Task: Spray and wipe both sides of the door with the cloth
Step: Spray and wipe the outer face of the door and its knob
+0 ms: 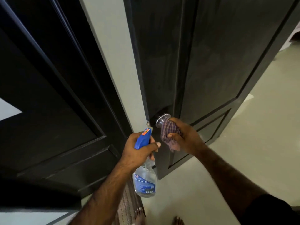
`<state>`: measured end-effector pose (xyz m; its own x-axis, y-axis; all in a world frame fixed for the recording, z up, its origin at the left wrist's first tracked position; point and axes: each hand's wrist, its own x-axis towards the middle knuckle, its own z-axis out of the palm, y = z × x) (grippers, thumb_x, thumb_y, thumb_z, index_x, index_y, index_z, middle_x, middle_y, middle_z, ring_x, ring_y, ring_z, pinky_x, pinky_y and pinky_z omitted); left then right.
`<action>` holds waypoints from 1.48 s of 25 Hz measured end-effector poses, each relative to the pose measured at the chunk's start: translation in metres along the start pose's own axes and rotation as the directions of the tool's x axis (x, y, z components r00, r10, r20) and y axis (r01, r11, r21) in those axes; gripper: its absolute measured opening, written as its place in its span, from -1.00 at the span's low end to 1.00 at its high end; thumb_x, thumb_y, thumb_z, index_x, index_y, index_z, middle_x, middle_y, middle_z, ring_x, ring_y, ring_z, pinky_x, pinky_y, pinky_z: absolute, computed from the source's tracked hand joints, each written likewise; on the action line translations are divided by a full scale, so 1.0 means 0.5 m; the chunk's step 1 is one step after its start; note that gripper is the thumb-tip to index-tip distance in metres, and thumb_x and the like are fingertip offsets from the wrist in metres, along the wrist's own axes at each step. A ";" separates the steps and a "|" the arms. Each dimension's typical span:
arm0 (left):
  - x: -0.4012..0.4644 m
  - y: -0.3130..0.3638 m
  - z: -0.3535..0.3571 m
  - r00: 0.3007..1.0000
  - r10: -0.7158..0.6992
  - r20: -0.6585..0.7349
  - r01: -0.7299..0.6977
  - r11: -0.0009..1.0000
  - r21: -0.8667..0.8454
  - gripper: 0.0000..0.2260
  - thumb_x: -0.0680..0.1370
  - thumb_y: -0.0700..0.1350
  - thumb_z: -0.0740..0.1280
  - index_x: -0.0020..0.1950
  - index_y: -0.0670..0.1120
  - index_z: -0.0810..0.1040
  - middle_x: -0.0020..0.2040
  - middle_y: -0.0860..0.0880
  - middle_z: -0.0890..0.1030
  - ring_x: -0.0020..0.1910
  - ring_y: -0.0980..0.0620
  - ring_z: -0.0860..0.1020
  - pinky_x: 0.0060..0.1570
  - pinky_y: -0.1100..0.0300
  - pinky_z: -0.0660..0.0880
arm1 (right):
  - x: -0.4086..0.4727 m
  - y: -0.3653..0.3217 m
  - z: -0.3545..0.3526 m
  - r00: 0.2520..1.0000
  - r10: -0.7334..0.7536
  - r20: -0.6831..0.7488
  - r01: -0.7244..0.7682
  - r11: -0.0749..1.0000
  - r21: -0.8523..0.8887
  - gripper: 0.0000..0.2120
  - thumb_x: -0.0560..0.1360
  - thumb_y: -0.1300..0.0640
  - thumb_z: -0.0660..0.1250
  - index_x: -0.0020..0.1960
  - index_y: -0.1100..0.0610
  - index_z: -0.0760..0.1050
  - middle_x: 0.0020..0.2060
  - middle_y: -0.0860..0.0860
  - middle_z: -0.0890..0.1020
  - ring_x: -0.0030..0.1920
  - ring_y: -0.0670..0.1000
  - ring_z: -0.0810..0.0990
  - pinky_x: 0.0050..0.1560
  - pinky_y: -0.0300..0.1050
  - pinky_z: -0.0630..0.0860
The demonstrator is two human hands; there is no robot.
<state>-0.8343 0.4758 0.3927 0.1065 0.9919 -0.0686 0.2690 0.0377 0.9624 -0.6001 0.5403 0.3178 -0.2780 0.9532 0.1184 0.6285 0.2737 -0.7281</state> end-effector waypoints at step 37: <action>0.017 0.044 0.054 0.987 -0.065 -0.150 0.079 0.993 0.089 -0.74 0.50 -0.12 0.56 -0.01 -0.25 0.57 -0.24 -0.20 0.68 -0.37 -0.18 0.65 -0.21 -0.10 0.70 | -0.015 0.006 0.086 0.947 -0.058 -0.315 0.128 0.970 0.207 -0.39 0.48 0.23 0.61 0.46 -0.12 0.56 0.44 0.05 0.50 0.39 0.03 0.57 0.26 -0.22 0.61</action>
<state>-0.8017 0.4820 0.4061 -0.0556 0.9943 -0.0908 0.3607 0.1048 0.9268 -0.6275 0.5286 0.2859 -0.0712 0.9274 0.3671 0.4238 0.3613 -0.8306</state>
